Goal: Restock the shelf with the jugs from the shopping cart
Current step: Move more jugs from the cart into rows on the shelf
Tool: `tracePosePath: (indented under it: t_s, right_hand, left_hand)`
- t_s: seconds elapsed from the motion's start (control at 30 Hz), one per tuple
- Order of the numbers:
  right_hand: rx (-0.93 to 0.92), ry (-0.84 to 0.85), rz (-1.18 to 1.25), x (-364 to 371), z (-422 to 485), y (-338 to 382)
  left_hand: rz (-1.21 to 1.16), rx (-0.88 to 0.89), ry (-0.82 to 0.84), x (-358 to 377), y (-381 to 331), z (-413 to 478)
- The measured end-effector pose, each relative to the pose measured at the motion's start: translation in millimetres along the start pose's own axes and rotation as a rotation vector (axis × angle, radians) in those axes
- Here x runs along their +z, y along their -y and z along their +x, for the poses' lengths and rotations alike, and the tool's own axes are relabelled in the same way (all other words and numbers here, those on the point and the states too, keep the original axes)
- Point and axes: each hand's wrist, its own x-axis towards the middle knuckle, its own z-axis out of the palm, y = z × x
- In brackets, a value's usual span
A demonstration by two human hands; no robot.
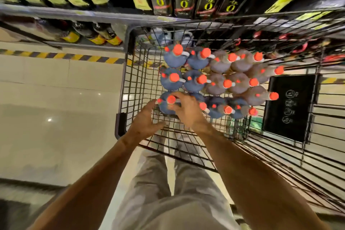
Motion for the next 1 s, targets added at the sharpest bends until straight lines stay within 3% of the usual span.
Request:
tracePosePath:
  t_s: [0.13,0.3,0.5,0.67,0.83,0.9,1.0]
  right_hand:
    - [0.033,0.119,0.363,-22.4,13.5,13.0]
    - [0.059,0.083,0.390,-33.1,23.9,37.3]
    - [0.145,-0.094,0.603,-27.6,21.6,42.6]
    - [0.204,-0.320,0.560,-11.3,-35.4,6.1]
    - [0.514,-0.116,0.387,9.4,-67.4,-57.7]
    - [0.629,-0.136,0.389,13.5,-55.3,-70.8]
    - [0.649,-0.243,0.448,27.2,-34.8,-84.8]
  left_hand:
    - [-0.216,0.016,0.117,-11.3,-2.6,2.3]
    - [-0.605,-0.051,0.215,-27.4,-19.7,-3.3]
    - [-0.632,-0.151,0.218,-34.0,-37.3,-3.1]
    - [-0.682,-0.175,0.219,-32.5,-32.1,2.0]
    - [-0.711,-0.126,0.225,-30.3,-25.8,6.5]
    - [-0.716,-0.122,0.230,-27.8,-26.8,7.8]
    - [-0.710,-0.124,0.214,-24.9,-26.1,10.0]
